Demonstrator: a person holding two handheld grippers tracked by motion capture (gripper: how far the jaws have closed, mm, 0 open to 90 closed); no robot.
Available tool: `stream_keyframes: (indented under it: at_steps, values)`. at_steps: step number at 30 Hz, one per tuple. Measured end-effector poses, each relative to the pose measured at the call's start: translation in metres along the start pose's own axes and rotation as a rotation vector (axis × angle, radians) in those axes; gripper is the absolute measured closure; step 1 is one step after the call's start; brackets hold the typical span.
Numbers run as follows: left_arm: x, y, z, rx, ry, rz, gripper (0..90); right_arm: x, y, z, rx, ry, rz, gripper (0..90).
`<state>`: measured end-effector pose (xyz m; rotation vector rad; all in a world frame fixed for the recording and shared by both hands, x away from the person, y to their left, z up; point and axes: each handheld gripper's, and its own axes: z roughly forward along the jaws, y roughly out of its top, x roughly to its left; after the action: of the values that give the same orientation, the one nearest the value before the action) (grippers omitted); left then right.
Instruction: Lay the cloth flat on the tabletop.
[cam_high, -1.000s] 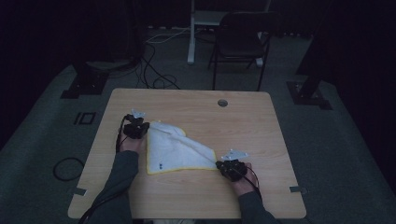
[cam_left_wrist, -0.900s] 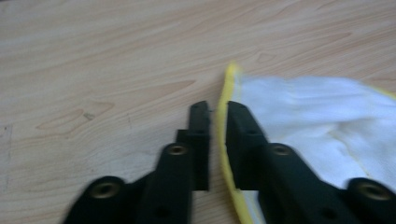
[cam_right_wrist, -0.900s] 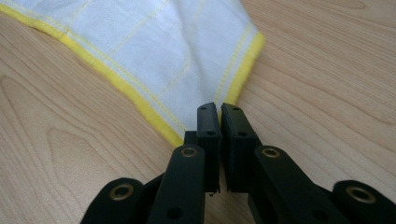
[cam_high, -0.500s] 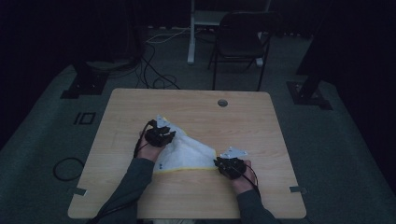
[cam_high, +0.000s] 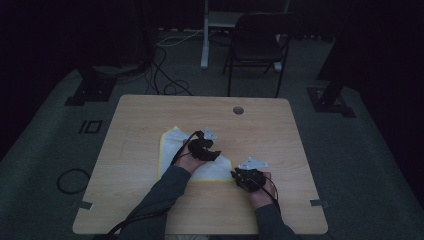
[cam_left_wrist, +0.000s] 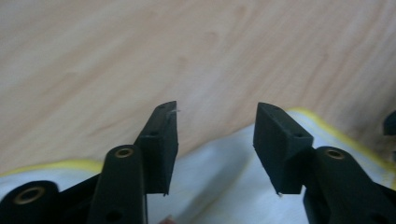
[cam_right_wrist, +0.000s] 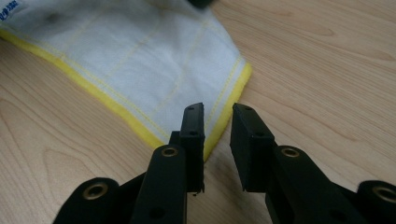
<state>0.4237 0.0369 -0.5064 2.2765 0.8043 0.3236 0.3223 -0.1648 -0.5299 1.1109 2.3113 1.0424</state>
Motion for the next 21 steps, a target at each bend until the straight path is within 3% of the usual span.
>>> stream_keyframes:
  at_steps: [2,5,6,8,11,15,21]
  values:
    - [-0.002,0.0,0.007,0.033,-0.032,-0.002,46.2,-0.001,-0.001,-0.001,0.0,0.0,0.002,74.9]
    - [-0.004,0.0,0.013,0.066,-0.027,0.015,45.9,-0.003,-0.001,-0.002,-0.002,-0.004,0.005,74.9]
    - [-0.007,-0.002,0.016,0.092,-0.018,0.025,50.3,-0.004,-0.002,-0.003,-0.002,-0.006,0.009,74.9]
    - [-0.007,-0.003,0.013,0.105,-0.009,0.029,67.5,-0.005,-0.002,-0.004,-0.003,-0.009,0.013,74.9]
    - [-0.008,-0.003,0.004,0.093,-0.012,0.036,84.3,-0.006,-0.002,-0.004,-0.008,-0.016,0.02,75.0]
    - [-0.01,-0.004,-0.012,0.061,-0.016,0.043,85.6,-0.008,-0.001,-0.005,-0.009,-0.023,0.023,75.1]
    - [-0.008,-0.019,-0.059,-0.061,0.009,0.016,85.5,-0.01,0.0,-0.006,-0.014,-0.033,0.027,75.3]
